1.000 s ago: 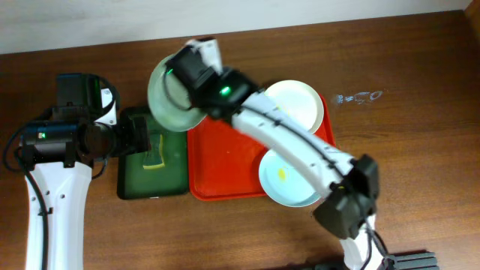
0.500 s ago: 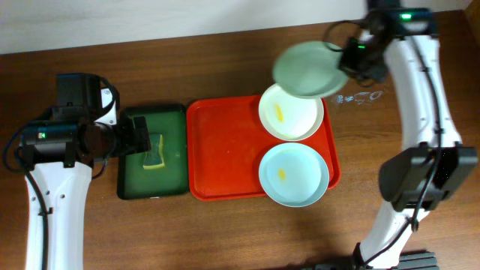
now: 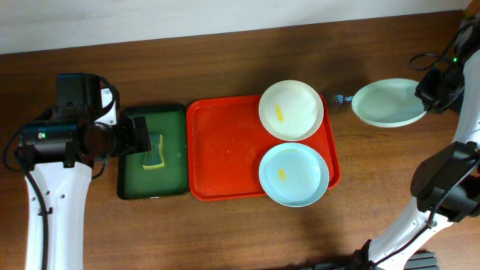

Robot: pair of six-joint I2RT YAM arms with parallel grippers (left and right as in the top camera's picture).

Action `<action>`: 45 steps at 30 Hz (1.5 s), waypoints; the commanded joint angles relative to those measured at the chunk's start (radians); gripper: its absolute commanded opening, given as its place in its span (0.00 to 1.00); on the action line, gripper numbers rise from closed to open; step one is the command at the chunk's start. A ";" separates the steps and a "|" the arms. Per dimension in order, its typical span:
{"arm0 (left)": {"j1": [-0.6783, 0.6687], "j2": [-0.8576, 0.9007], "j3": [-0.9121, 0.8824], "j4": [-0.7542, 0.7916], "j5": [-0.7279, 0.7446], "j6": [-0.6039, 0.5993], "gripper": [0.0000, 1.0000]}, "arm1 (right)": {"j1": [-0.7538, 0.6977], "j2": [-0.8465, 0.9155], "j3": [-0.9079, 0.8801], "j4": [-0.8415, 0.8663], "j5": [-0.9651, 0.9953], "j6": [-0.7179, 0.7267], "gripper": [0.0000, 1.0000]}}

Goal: Clean dirty plates on tray and stack at the side
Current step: 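Set the pale green plate down on the table right of the red tray, then pull the light blue plate toward the tray center with the right gripper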

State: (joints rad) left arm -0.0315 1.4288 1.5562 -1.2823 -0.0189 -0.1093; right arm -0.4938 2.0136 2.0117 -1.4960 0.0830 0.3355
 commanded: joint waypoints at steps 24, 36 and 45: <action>0.003 -0.008 0.014 0.002 -0.004 -0.009 0.99 | 0.069 -0.017 -0.392 0.240 0.026 -0.007 0.50; 0.003 -0.008 0.014 0.002 -0.004 -0.009 0.99 | 0.069 -0.017 -0.393 0.064 -0.310 -0.243 0.84; 0.003 -0.008 0.014 0.002 -0.003 -0.009 0.99 | 0.132 -0.018 -0.489 -0.033 -0.354 -0.365 0.58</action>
State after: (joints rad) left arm -0.0315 1.4288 1.5562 -1.2819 -0.0193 -0.1097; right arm -0.4057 2.0117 1.5795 -1.5513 -0.2539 -0.0082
